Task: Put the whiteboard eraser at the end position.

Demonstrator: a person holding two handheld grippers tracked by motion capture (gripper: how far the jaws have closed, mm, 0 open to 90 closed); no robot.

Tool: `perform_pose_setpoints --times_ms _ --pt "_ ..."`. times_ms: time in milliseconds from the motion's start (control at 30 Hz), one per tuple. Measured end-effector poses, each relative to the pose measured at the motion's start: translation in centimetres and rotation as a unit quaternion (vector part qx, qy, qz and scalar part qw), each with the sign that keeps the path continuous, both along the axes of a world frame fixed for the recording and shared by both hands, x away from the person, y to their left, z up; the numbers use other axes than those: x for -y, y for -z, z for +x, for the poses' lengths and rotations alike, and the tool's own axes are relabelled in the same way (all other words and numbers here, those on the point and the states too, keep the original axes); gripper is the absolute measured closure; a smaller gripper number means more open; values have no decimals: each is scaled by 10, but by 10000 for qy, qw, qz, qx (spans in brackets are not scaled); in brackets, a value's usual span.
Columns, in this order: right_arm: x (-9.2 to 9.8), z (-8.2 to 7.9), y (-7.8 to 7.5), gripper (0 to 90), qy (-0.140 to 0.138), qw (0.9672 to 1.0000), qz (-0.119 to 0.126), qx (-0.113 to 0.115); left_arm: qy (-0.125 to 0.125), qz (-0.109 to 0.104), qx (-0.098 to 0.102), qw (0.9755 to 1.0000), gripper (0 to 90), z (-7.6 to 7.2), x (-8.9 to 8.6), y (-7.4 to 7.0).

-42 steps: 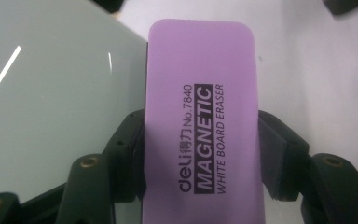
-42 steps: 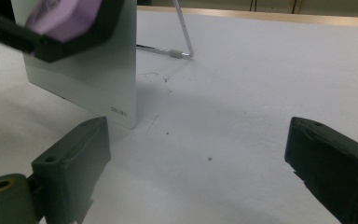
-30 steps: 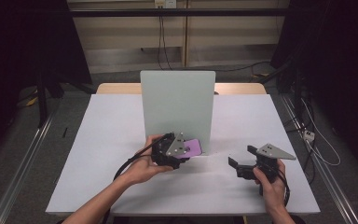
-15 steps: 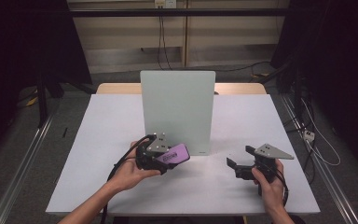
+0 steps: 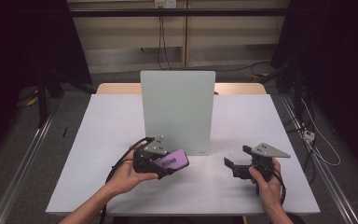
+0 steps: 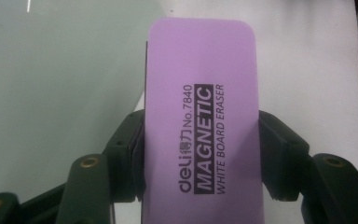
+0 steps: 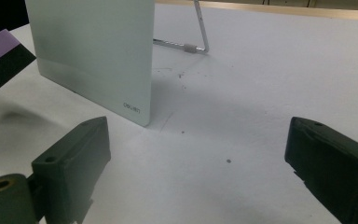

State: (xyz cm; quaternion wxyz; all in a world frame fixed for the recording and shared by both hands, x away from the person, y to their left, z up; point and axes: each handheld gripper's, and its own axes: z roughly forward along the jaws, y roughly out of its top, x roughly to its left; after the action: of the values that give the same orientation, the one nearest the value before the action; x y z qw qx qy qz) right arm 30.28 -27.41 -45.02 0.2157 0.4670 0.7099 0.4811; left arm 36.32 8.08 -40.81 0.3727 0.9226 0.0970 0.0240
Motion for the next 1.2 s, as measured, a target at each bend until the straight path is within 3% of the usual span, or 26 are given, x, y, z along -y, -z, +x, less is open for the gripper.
perform_pose_setpoints --times_ms 267,333,400,433,500,567,600,800,1200 --pt "3 -1 0 64 -33 10000 34 17 153 189 -129 9996 410 -8 13 3" --pt "3 -1 0 64 -61 10000 37 20 173 321 -75 9993 410 -10 17 5" --pt "2 0 0 64 -80 10000 35 12 208 234 -216 9993 410 -11 20 7" --pt "2 0 0 64 -84 10000 39 18 198 391 -186 9989 410 -12 22 7" --pt "1 0 1 64 -96 10000 26 3 309 347 -255 9986 410 -13 25 11" --pt "2 0 1 64 -99 9999 32 8 308 431 -239 9983 410 -14 28 15" --pt "2 0 0 64 -93 10000 28 12 269 555 -130 9980 410 -14 29 15" --pt "0 0 0 64 -121 9999 -8 5 299 557 -271 9976 410 -10 36 24" --pt "-3 -1 -1 63 -153 9999 -47 26 243 647 -174 9975 407 -11 41 32"
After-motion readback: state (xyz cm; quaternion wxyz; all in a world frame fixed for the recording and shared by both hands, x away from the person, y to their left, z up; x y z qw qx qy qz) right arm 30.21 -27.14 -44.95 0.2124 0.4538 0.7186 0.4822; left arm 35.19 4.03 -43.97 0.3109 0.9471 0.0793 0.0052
